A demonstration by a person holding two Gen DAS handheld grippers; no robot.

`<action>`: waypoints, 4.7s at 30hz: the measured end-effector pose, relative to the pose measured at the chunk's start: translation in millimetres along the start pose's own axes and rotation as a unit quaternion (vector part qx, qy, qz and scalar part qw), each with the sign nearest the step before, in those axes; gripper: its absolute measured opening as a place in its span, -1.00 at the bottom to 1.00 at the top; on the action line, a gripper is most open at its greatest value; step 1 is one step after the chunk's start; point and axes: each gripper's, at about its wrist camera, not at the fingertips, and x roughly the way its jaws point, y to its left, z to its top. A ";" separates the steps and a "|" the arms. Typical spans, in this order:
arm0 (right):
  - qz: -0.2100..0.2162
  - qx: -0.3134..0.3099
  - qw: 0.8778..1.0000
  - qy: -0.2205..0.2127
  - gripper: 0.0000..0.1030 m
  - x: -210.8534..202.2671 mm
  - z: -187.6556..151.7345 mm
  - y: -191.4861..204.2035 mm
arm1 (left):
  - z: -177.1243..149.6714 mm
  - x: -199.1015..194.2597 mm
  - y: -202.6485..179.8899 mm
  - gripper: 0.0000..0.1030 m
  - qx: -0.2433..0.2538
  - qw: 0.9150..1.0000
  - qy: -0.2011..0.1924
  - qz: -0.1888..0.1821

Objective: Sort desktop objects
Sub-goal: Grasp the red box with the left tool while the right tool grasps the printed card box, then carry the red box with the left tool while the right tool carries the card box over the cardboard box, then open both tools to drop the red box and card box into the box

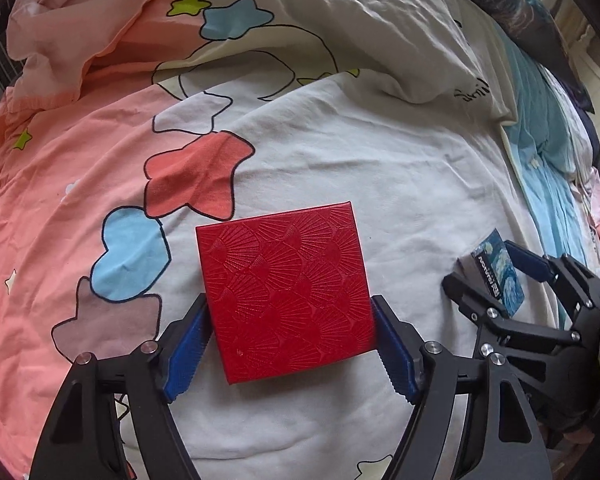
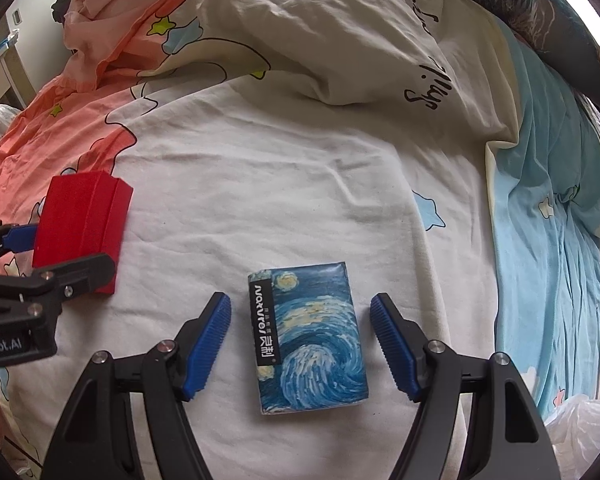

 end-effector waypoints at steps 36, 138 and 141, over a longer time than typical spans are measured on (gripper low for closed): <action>0.002 0.056 0.998 -0.022 -0.15 -118.1 -14.3 65.2 | -36.2 -148.8 -71.8 0.44 0.115 0.993 -0.005 -0.029; -0.117 0.239 0.963 -0.044 0.30 -320.9 -265.6 -88.2 | -189.0 -272.1 -360.8 0.44 0.370 0.925 -0.048 -0.069; -0.121 0.242 0.962 -0.044 0.40 -321.3 -269.5 -90.0 | -188.6 -269.9 -362.7 0.44 0.369 0.926 -0.045 -0.072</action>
